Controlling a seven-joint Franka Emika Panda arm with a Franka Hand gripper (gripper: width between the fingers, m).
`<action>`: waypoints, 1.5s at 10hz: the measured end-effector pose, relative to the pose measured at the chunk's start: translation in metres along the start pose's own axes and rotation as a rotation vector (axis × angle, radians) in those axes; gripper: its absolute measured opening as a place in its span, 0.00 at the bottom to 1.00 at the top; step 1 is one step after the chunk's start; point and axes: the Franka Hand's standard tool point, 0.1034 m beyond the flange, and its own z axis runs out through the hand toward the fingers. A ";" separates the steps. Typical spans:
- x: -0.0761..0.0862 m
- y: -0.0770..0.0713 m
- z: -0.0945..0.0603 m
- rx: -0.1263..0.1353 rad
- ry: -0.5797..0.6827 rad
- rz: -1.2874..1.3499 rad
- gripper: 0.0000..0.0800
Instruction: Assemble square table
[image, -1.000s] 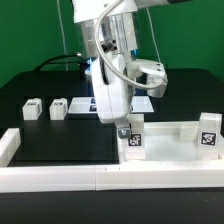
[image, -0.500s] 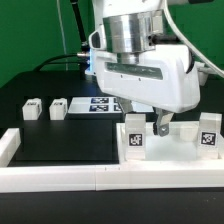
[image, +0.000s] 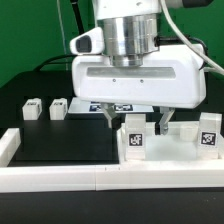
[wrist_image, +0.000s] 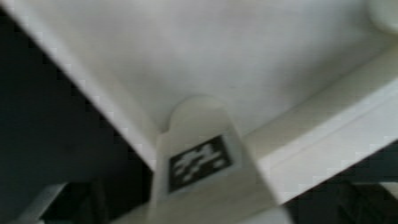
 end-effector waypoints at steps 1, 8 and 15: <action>0.003 0.003 -0.001 -0.001 0.016 -0.011 0.81; 0.002 0.003 0.000 0.000 0.013 0.314 0.36; 0.005 -0.007 0.003 0.007 -0.074 1.405 0.36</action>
Offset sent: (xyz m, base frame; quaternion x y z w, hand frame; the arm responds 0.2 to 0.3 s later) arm 0.0000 0.0000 0.0000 0.0000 0.0000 0.0000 1.0000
